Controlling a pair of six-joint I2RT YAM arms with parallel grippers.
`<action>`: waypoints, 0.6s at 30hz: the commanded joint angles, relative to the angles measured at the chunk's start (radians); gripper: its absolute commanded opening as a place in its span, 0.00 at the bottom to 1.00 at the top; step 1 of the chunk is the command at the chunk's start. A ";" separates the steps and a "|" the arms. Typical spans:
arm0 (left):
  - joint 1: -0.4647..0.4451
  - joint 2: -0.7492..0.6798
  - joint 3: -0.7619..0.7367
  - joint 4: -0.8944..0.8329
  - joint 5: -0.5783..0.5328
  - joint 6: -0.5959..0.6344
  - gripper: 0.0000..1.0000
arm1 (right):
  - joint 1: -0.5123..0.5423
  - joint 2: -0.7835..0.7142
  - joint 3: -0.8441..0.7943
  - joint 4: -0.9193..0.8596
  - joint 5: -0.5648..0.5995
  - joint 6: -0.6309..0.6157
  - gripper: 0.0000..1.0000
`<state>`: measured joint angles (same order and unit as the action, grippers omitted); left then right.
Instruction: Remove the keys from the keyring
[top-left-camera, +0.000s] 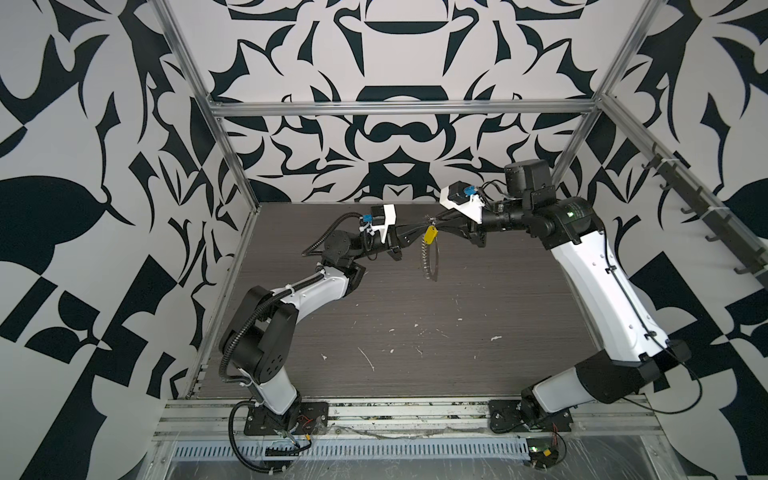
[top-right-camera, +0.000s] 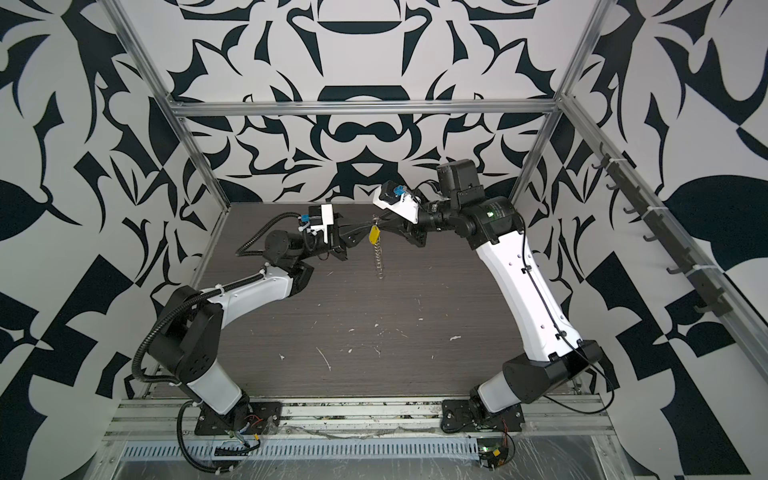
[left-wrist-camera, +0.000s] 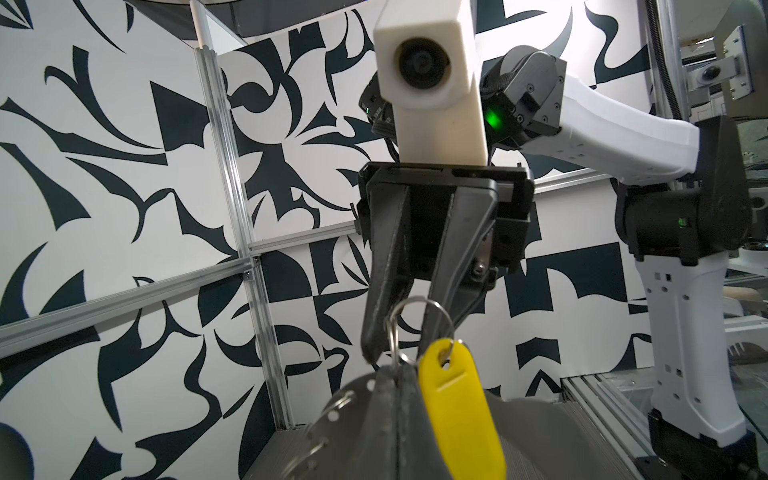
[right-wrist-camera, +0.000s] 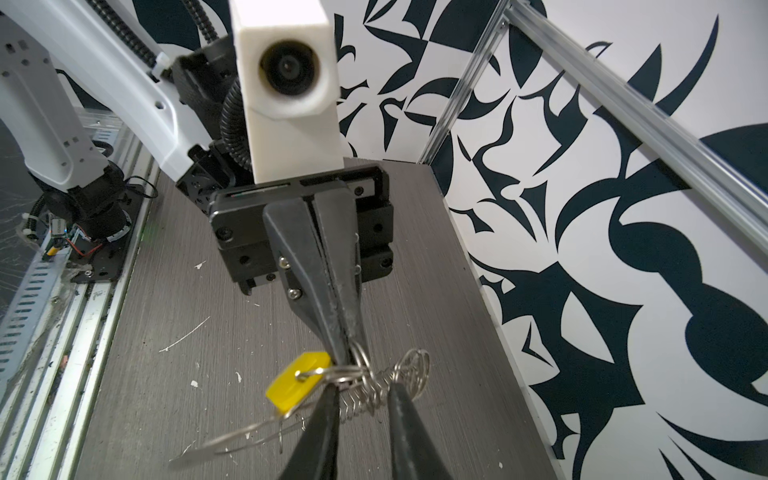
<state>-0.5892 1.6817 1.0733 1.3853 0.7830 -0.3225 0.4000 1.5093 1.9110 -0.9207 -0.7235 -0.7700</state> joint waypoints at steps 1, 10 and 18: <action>-0.002 -0.026 -0.002 0.057 -0.005 -0.005 0.00 | 0.005 -0.006 0.049 0.005 0.012 0.004 0.25; -0.001 -0.020 0.002 0.057 -0.002 -0.005 0.00 | 0.005 -0.007 0.057 -0.012 -0.013 -0.003 0.18; -0.001 -0.014 0.010 0.055 -0.012 -0.016 0.00 | 0.005 -0.001 0.060 -0.024 -0.001 -0.012 0.00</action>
<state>-0.5877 1.6817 1.0733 1.3865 0.7795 -0.3225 0.4007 1.5150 1.9381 -0.9459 -0.7208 -0.7792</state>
